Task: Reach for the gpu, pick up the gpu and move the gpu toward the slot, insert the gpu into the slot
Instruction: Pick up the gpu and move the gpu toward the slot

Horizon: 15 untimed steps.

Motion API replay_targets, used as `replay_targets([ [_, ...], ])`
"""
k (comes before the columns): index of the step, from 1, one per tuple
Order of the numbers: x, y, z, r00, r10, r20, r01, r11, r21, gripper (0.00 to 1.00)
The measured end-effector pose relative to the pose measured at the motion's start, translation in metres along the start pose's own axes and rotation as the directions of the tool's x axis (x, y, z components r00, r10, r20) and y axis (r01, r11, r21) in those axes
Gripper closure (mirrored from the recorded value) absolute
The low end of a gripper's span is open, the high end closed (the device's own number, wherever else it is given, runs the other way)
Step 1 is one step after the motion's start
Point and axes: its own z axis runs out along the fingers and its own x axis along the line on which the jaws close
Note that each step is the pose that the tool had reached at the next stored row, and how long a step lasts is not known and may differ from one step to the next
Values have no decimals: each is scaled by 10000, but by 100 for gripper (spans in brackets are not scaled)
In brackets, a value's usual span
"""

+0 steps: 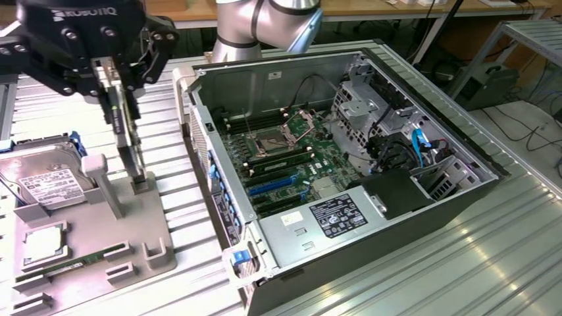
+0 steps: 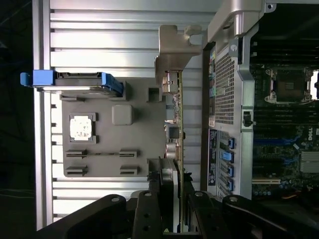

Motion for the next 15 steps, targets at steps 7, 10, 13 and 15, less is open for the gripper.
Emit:
replay_targets([
  [7,-328,-3,7,10000,-1,0,1,10000,-1,73],
  [10,-464,-4,9,10000,0,0,0,10000,0,73],
  [13,-602,-6,13,10000,0,1,0,10000,-1,73],
  [15,-694,-6,15,10000,0,1,0,10000,-1,73],
])
